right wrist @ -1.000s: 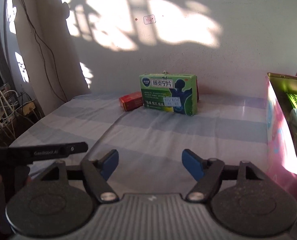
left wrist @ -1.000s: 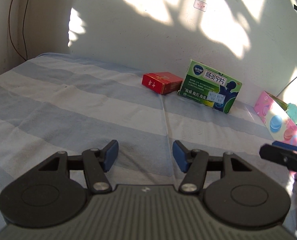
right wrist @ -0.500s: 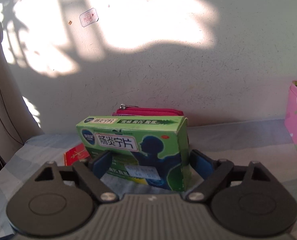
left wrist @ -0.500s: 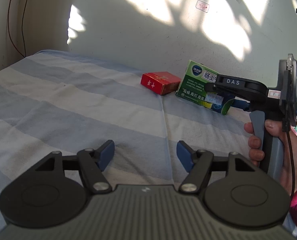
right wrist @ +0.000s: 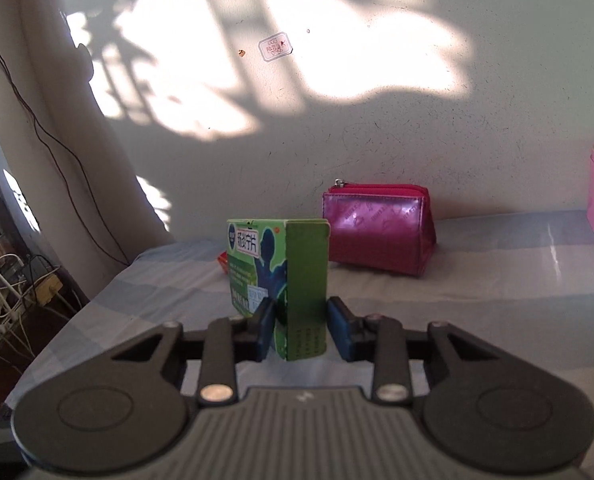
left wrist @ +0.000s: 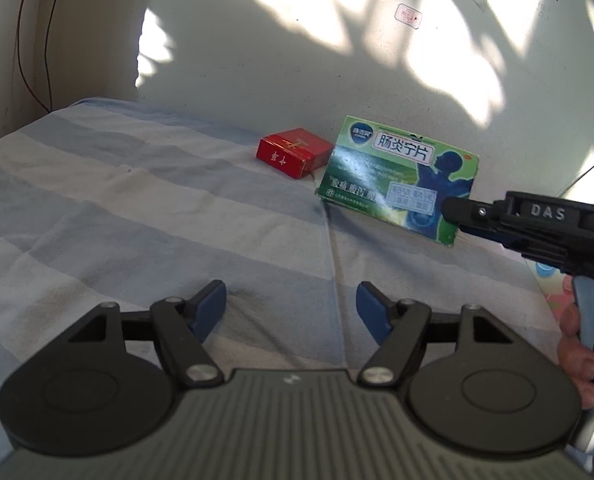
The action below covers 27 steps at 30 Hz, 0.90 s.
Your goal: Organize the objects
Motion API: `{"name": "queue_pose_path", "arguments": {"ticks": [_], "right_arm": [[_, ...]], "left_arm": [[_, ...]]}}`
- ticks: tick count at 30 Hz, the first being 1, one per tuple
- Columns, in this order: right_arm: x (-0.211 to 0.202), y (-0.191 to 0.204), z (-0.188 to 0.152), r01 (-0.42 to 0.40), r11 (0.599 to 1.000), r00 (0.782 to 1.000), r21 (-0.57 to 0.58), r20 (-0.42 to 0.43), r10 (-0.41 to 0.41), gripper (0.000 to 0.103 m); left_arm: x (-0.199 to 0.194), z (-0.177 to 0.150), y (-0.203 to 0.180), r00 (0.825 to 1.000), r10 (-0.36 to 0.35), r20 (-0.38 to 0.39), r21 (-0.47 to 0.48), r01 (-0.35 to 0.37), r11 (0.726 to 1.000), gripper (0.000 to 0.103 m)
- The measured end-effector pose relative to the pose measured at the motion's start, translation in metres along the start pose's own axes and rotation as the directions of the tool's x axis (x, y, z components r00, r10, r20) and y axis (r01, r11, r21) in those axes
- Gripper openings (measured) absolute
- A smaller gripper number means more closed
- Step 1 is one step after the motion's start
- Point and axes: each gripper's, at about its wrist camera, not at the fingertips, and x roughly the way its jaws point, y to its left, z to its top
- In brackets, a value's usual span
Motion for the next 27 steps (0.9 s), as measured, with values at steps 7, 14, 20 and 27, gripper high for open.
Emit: {"name": "queue_pose_path", "arguments": {"ticks": [7,14,20,27], "right_arm": [[-0.07,-0.014,-0.026,-0.109,0.982,0.989,0.152,-0.081,0.122,0.029],[-0.105,-0.01,-0.038,0.07,0.997,0.997,0.044,-0.025,-0.069,0.033],[-0.097,0.0,-0.038,0.109,0.993,0.994,-0.034,0.03,-0.108,0.038],[-0.068,0.006,-0.053,0.097,0.989,0.993,-0.111,-0.052,-0.103,0.05]], "left_arm": [[-0.006,0.006,0.025,0.999,-0.032,0.023,-0.181,0.036,0.983,0.074],[-0.007,0.005,0.019,0.999,-0.026,0.032,-0.155,0.03,0.987,0.074],[-0.006,0.006,0.019,0.999,-0.031,0.03,-0.143,0.035,0.989,0.074],[-0.006,0.006,0.015,0.998,-0.062,0.029,-0.133,0.065,0.989,0.074]]}}
